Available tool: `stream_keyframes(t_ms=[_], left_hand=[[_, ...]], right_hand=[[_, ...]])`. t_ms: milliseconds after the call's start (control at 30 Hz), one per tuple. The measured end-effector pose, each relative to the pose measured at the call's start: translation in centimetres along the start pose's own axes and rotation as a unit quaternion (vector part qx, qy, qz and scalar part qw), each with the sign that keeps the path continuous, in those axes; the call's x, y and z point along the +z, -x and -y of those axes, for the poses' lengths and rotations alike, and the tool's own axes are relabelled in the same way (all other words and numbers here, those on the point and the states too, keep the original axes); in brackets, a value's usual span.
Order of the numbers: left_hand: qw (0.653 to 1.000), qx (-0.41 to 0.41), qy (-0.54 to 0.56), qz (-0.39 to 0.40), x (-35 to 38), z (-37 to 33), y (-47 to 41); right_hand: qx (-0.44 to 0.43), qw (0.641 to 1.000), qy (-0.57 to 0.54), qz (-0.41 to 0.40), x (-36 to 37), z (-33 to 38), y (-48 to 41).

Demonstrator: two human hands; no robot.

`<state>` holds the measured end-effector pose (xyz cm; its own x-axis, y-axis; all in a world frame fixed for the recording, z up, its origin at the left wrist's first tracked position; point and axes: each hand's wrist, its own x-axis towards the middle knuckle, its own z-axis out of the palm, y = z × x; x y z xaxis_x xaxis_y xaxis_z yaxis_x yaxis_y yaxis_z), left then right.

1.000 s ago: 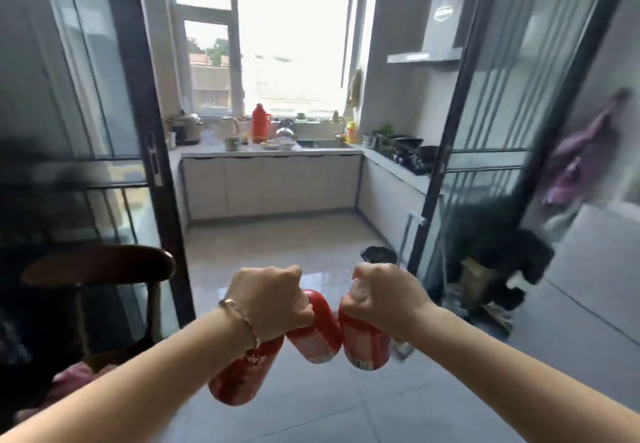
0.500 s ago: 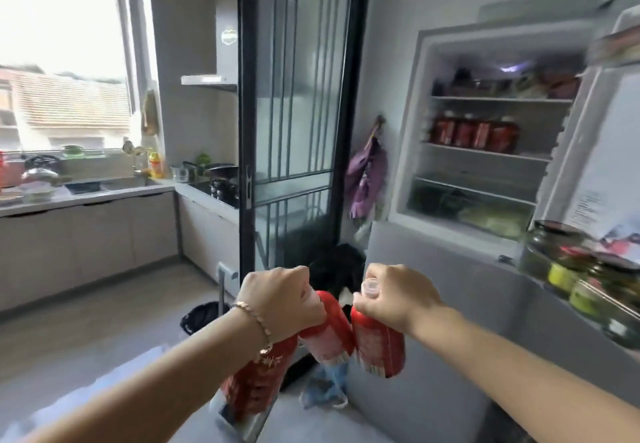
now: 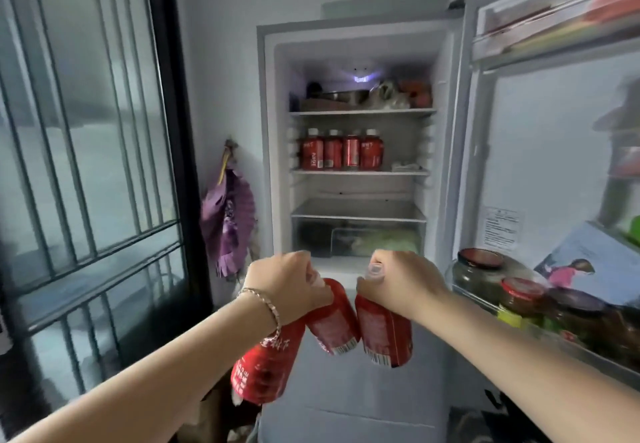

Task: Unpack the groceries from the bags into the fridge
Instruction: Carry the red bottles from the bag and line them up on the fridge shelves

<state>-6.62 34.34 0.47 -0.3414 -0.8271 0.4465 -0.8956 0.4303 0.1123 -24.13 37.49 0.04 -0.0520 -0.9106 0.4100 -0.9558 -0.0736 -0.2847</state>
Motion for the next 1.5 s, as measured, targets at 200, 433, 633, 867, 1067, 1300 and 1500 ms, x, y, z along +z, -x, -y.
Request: stream_keyframes(t_ms=[200,433,633,867,1067,1300,1500], left_hand=[[0.998,0.039,0.020,-0.044,3.2,0.0,-13.6],[0.993,0.030,0.057,-0.096,5.3,0.1,-29.4],[0.981,0.016,0.071,-0.182,4.5,1.7,-40.5],[0.986,0.027,0.027,-0.160,5.1,5.3,-48.8],[0.991,0.057,0.011,-0.119,5.4,8.6,-53.1],[0.992,0.081,0.027,-0.092,5.8,9.9,-55.2],[0.991,0.074,0.049,-0.101,6.1,9.7,-55.6]], right_hand=[[0.048,0.996,-0.022,-0.071,1.6,-4.3,-10.4],[0.049,0.990,-0.045,-0.127,0.9,-9.4,-24.9],[0.060,0.949,-0.072,-0.302,-0.6,-11.1,-37.0],[0.116,0.925,-0.149,-0.330,2.3,-12.2,-48.4],[0.111,0.948,-0.166,-0.247,5.7,-11.9,-55.6],[0.119,0.984,-0.132,-0.001,9.0,-12.6,-57.9],[0.112,0.924,-0.363,0.040,9.2,-13.1,-56.8]])
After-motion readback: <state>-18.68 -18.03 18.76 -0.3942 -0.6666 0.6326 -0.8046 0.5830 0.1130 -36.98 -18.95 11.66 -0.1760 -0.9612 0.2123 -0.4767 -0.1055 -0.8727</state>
